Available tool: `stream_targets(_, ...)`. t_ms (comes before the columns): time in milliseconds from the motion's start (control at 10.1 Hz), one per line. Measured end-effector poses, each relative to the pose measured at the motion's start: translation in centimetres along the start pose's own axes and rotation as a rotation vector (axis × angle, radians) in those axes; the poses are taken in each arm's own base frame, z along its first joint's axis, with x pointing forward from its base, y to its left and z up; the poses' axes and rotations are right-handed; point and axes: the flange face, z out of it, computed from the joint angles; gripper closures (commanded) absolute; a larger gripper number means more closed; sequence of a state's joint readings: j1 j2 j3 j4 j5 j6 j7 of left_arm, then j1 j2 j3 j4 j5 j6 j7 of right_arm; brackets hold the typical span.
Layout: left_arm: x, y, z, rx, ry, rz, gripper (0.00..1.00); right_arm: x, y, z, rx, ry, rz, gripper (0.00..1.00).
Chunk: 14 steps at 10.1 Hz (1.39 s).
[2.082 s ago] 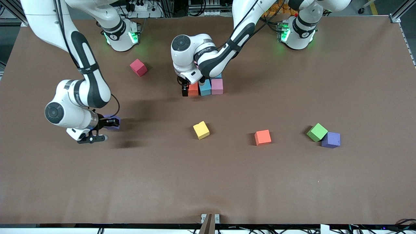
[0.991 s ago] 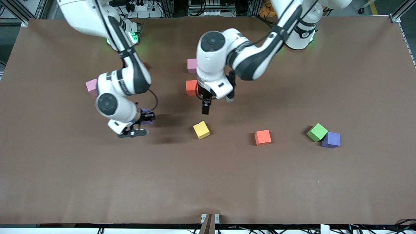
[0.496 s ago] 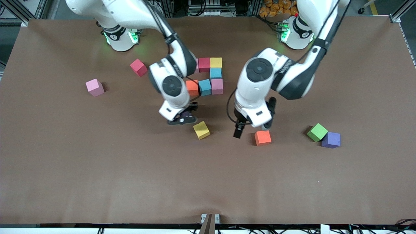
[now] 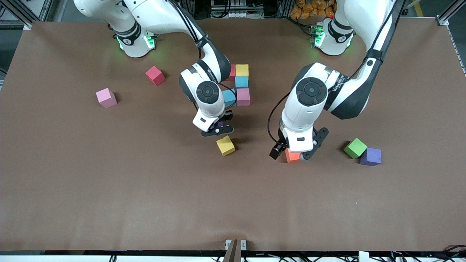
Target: Form number 2 with 11 blocks
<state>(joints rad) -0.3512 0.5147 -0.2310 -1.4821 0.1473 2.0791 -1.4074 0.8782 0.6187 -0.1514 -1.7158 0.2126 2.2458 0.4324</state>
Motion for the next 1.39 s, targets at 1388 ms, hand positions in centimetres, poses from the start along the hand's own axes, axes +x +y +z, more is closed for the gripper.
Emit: stream_targets(1388,-3.6,1.6,4.0,-0.023,-0.195,0.299,0.0,-3.5,0.2,4.2,-0.013,-0.038,0.031,1.0)
